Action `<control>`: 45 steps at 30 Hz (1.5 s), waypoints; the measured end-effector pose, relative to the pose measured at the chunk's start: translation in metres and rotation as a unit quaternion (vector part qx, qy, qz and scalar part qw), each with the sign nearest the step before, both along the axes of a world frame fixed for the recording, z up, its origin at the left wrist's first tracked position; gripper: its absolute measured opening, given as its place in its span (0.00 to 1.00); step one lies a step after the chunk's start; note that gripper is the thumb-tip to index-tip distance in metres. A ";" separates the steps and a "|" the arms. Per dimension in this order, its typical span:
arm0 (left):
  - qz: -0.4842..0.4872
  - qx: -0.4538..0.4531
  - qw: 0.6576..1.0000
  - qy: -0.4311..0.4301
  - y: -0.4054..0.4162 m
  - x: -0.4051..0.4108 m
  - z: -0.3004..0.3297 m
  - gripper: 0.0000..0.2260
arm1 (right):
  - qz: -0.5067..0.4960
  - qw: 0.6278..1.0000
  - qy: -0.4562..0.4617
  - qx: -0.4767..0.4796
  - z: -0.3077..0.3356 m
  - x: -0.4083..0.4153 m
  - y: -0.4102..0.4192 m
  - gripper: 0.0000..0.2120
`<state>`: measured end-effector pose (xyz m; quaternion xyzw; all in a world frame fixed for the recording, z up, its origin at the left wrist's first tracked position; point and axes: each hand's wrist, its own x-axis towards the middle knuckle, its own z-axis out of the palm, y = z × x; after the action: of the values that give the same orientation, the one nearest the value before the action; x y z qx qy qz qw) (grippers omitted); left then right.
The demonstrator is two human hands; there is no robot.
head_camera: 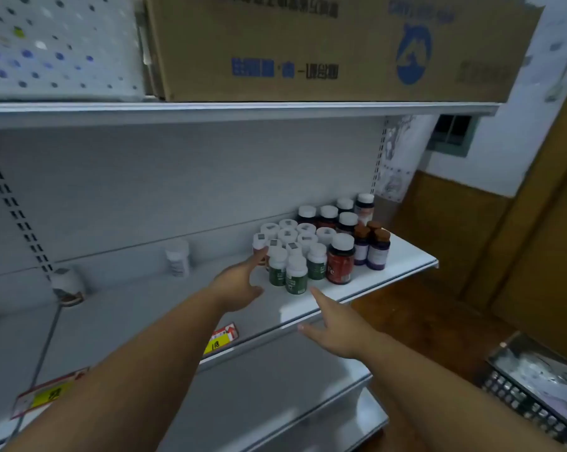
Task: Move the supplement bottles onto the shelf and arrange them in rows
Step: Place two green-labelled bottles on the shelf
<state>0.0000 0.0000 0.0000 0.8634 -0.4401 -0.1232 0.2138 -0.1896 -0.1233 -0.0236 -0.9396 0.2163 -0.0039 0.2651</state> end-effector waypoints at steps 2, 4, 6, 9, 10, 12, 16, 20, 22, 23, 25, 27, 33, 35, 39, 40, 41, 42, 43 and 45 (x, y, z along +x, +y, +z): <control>0.029 -0.010 0.999 0.023 -0.014 0.005 -0.009 0.38 | -0.030 0.998 -0.042 0.028 -0.007 0.009 -0.013 0.38; 0.059 -0.022 0.996 0.063 -0.028 0.007 -0.021 0.39 | -0.037 0.996 -0.073 0.026 -0.016 0.021 -0.024 0.36; 0.091 -0.058 0.989 0.102 -0.045 0.010 -0.031 0.38 | -0.049 0.992 -0.105 0.039 -0.024 0.037 -0.033 0.34; 0.139 -0.124 0.972 0.147 -0.064 0.010 -0.040 0.32 | -0.086 0.983 -0.149 0.068 -0.038 0.061 -0.048 0.30; 0.158 -0.139 0.964 0.163 -0.068 0.011 -0.045 0.30 | -0.105 0.977 -0.162 0.094 -0.043 0.067 -0.051 0.30; 0.195 -0.163 0.949 0.188 -0.073 0.011 -0.054 0.28 | -0.142 0.964 -0.175 0.140 -0.051 0.078 -0.057 0.30; 0.210 -0.193 0.938 0.199 -0.085 0.010 -0.059 0.21 | -0.178 0.964 -0.174 0.095 -0.059 0.091 -0.064 0.25; 0.174 -0.187 0.955 0.148 -0.096 0.009 -0.058 0.06 | -0.187 0.961 -0.183 0.085 -0.062 0.098 -0.069 0.23; 0.177 -0.197 0.952 0.152 -0.098 0.010 -0.061 0.05 | -0.184 0.963 -0.183 0.072 -0.063 0.100 -0.072 0.23; 0.187 -0.207 0.947 0.161 -0.099 0.009 -0.060 0.07 | -0.182 0.964 -0.185 0.065 -0.063 0.102 -0.073 0.23; 0.200 -0.231 0.933 0.190 -0.098 0.005 -0.056 0.12 | -0.174 0.964 -0.189 0.067 -0.064 0.102 -0.075 0.22; 0.189 -0.226 0.932 0.210 -0.093 0.005 -0.055 0.14 | -0.160 0.961 -0.195 0.113 -0.064 0.099 -0.079 0.21; 0.209 -0.248 0.886 0.331 -0.049 0.012 -0.054 0.14 | -0.048 0.903 -0.190 0.382 -0.057 0.088 -0.094 0.17; 0.218 -0.271 0.871 0.346 -0.031 0.011 -0.048 0.12 | -0.007 0.895 -0.164 0.415 -0.048 0.095 -0.091 0.13; 0.230 -0.292 0.860 0.350 0.015 0.010 -0.030 0.10 | 0.055 0.891 -0.151 0.424 -0.031 0.116 -0.055 0.08; 0.234 -0.300 0.857 0.348 0.028 0.009 -0.023 0.11 | 0.064 0.889 -0.152 0.427 -0.026 0.121 -0.041 0.07; 0.240 -0.309 0.852 0.347 0.043 0.009 -0.017 0.11 | 0.073 0.887 -0.153 0.430 -0.021 0.126 -0.027 0.07; 0.248 -0.318 0.848 0.344 0.059 0.009 -0.012 0.10 | 0.082 0.885 -0.153 0.433 -0.016 0.132 -0.012 0.08; 0.256 -0.328 0.843 0.340 0.078 0.008 -0.008 0.10 | 0.094 0.883 -0.153 0.433 -0.012 0.137 0.004 0.08; 0.273 -0.344 0.836 0.329 0.118 0.005 -0.002 0.09 | 0.123 0.883 -0.148 0.429 -0.004 0.148 0.041 0.09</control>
<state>0.0055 0.1179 -0.0018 0.7282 -0.1040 -0.1772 0.6538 -0.0411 -0.0820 -0.0273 -0.7418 0.0381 -0.0170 0.6693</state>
